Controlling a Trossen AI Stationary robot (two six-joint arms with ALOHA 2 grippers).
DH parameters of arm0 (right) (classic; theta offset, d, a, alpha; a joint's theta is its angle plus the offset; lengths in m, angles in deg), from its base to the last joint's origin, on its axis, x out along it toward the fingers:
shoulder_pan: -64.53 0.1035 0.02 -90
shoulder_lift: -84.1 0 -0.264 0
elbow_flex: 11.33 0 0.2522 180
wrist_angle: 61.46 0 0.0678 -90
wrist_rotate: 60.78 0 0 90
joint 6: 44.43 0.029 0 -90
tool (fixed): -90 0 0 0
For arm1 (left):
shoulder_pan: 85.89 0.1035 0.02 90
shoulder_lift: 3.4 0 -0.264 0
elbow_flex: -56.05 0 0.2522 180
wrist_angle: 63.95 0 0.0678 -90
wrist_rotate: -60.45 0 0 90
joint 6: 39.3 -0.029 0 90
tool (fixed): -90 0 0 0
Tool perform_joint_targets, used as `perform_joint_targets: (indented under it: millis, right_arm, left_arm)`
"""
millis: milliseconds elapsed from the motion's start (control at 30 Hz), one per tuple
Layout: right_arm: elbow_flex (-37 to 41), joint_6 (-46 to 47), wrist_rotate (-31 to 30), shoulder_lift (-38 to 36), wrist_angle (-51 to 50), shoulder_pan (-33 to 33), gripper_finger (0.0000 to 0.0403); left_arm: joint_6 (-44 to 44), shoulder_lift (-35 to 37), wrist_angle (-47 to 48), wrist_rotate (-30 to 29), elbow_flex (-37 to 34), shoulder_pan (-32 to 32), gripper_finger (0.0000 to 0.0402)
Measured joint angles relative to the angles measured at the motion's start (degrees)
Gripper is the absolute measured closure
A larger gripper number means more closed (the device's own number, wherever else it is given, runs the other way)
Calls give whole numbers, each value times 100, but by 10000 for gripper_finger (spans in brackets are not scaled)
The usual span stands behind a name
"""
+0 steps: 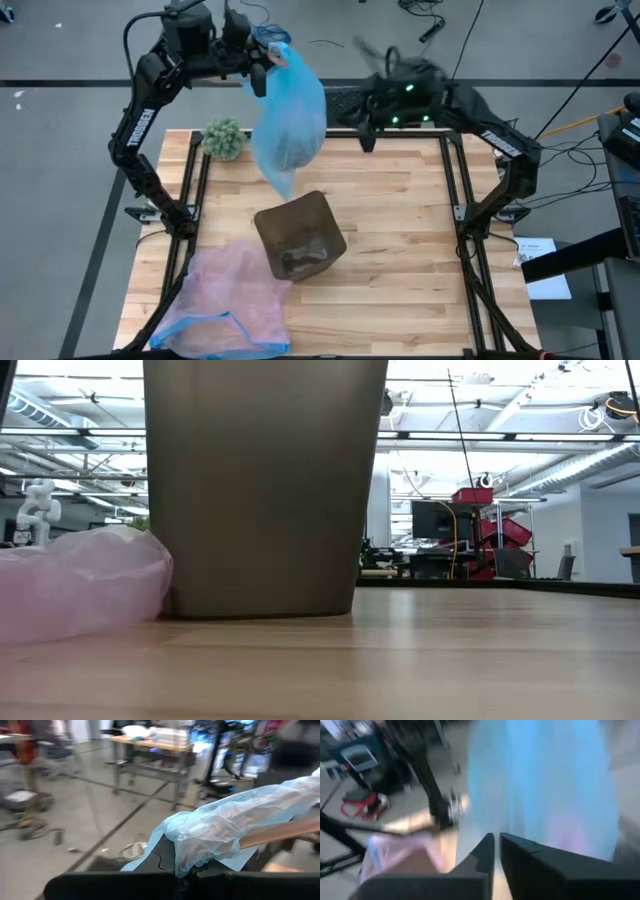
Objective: Place trash/remove bag and relplace
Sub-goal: Put the blue trash bag on the top right of the table
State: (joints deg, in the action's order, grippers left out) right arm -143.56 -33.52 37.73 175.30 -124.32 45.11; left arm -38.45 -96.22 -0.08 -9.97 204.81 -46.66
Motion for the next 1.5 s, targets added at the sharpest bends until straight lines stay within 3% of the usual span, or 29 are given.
perform_joint_targets:
  millis: [133,467,600,767,900,1000,1100,1233,1267,1500]
  right_arm:
    - [-203,-439,-48,-15,812,-16,316]
    - [-191,-432,-778,292,1352,-114,81]
    - [-191,-391,-819,573,1766,-120,36]
    - [-191,-275,-394,973,2190,-110,21]
    - [-191,-255,-378,1126,2357,-79,39]
    - [-191,-261,-402,1173,2477,-74,88]
    - [-191,-411,-400,1176,2587,-72,185]
    - [-191,-846,-396,1176,2719,-66,362]
    - [-191,-1000,-401,1176,2744,-36,380]
    - [-188,-1363,-748,1062,2572,-21,402]
  left_arm:
    - [87,-122,-415,475,0,-54,402]
    - [325,-209,-889,889,0,-371,402]
    - [325,-227,-959,889,0,-464,402]
    - [336,-269,-1069,1051,0,-536,402]
    - [333,-273,-1061,1055,-4,-584,401]
    - [335,-273,-1078,1061,-4,-598,401]
    - [336,-273,-1088,1062,-4,-600,402]
    - [338,-271,-1148,1062,-3,-600,402]
    - [340,-271,-1192,1062,-4,-600,402]
    - [338,-253,-1442,1036,-4,-600,394]
